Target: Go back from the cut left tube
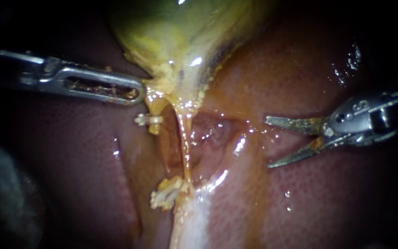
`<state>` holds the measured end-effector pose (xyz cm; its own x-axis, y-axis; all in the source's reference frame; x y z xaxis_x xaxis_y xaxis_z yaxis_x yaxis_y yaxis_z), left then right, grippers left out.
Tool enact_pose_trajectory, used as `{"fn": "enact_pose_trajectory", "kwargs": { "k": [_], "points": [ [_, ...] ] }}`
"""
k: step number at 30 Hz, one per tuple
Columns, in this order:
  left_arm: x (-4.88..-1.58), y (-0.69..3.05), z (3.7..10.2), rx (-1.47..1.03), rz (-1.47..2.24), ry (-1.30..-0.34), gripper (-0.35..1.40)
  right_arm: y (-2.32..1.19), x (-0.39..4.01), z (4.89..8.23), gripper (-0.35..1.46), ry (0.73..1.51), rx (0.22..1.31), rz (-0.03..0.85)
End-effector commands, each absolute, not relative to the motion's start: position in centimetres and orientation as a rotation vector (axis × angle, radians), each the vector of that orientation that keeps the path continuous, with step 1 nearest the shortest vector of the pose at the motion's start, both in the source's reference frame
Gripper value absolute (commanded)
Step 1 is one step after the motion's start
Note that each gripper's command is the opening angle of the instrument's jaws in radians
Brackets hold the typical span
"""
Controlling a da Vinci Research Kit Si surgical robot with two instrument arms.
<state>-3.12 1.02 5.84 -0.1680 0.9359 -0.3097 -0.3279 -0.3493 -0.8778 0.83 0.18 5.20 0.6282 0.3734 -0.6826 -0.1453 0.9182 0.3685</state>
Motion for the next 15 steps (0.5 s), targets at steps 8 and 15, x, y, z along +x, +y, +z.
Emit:
{"fn": "enact_pose_trajectory", "kwargs": {
  "k": [8,15],
  "points": [
    [-3.24,0.97,5.9,-1.108,1.692,-0.835,-0.35,0.18,0.82,5.19,1.45,0.843,0.292,0.301],
    [-3.23,0.98,5.92,-1.109,1.692,-0.836,-0.35,0.18,0.81,5.19,1.45,0.843,0.293,0.301]
  ]
}}
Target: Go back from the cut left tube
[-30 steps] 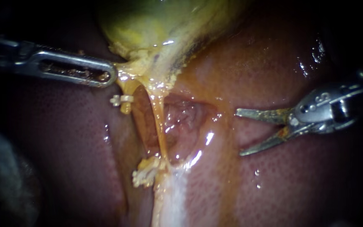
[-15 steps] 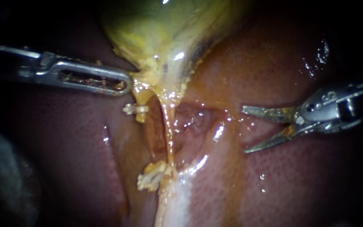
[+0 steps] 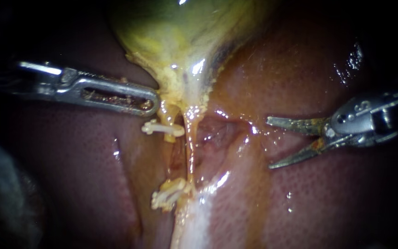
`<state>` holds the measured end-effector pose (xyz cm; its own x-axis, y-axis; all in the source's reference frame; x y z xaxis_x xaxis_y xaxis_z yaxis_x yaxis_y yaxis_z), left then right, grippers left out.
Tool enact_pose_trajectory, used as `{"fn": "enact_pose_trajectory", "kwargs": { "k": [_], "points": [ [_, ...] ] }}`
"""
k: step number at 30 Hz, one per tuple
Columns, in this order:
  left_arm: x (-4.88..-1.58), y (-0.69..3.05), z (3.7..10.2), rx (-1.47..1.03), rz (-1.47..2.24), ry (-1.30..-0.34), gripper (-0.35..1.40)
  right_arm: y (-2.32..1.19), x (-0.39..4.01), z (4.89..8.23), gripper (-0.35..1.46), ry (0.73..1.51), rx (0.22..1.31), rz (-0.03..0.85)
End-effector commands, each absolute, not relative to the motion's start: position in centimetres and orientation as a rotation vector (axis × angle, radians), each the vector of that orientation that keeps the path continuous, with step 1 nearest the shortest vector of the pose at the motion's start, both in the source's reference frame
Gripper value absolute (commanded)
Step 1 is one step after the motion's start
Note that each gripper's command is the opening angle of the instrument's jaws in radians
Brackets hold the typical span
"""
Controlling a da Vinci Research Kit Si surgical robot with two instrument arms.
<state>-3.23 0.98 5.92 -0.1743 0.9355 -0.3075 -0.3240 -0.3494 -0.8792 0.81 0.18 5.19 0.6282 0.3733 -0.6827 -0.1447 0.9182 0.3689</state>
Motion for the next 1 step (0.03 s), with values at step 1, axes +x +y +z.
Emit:
{"fn": "enact_pose_trajectory", "kwargs": {
  "k": [1],
  "points": [
    [-3.23,0.98,5.92,-1.109,1.692,-0.836,-0.35,0.18,0.81,5.19,1.45,0.843,0.293,0.301]
  ]
}}
